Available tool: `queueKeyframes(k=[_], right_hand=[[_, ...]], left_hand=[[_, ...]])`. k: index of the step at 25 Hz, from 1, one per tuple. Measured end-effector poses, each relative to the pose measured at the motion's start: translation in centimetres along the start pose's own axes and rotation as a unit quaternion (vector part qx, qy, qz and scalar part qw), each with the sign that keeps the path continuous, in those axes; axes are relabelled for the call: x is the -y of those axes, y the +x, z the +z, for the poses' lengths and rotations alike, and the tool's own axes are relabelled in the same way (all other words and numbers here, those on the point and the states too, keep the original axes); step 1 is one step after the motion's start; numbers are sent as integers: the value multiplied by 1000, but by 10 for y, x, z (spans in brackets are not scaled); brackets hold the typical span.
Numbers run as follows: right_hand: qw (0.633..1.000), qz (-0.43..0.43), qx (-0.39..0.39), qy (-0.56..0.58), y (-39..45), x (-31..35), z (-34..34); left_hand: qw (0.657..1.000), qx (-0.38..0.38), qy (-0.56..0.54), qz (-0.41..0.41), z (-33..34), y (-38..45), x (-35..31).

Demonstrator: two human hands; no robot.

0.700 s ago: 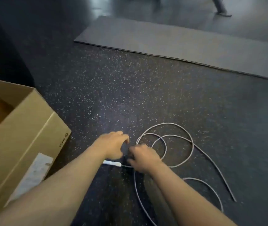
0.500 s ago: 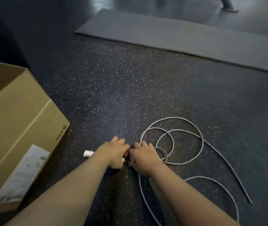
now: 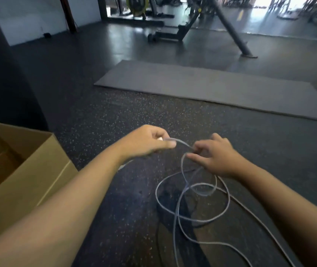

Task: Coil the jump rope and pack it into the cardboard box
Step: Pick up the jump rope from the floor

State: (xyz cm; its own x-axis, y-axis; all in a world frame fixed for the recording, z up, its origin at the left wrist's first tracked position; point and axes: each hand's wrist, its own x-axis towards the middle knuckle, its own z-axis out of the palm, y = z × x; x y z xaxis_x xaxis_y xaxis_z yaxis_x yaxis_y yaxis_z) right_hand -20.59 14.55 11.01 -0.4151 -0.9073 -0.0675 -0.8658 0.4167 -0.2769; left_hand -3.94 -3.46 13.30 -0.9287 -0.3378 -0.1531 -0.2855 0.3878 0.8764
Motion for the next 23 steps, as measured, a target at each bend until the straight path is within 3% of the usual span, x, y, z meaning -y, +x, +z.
queueKeyframes(k=[2, 3, 5, 6, 9, 14, 15, 17, 18, 20, 21, 22, 23], right_hand=[[998, 13, 16, 59, -6, -10, -35], [986, 2, 15, 167, -11, -9, -49], [901, -19, -1, 434, -20, 6, -74], [858, -27, -16, 513, -23, 17, -84], [835, -36, -55, 547, -19, 47, -98], [853, -50, -50, 517, -27, 51, -106], [853, -53, -68, 514, -28, 49, -109], [854, -54, -108, 507, -28, 44, -121], [871, -63, -130, 469, -27, 41, -132], [928, -98, -161, 321, -26, 34, -157], [949, -119, -154, 250, -25, 33, -170], [961, -132, -141, 200, -26, 32, -184], [967, -138, -129, 169, -26, 31, -195]], left_hand=[[987, -64, -130, 63, -21, -4, -30], [964, -103, -225, 100, -27, -3, -42], [883, -171, -408, 158, -30, 1, -65], [841, -196, -474, 170, -25, 4, -76], [739, -261, -601, 158, -1, 15, -105], [637, -379, -661, 118, 3, 25, -141], [638, -387, -656, 109, 3, 27, -141], [700, -407, -582, 74, 2, 28, -138], [756, -434, -487, 55, -2, 24, -133], [861, -478, -143, 95, -12, 9, -130], [881, -440, 54, 164, -19, 2, -134], [890, -343, 206, 216, -24, -6, -148], [900, -226, 289, 235, -26, -12, -165]])
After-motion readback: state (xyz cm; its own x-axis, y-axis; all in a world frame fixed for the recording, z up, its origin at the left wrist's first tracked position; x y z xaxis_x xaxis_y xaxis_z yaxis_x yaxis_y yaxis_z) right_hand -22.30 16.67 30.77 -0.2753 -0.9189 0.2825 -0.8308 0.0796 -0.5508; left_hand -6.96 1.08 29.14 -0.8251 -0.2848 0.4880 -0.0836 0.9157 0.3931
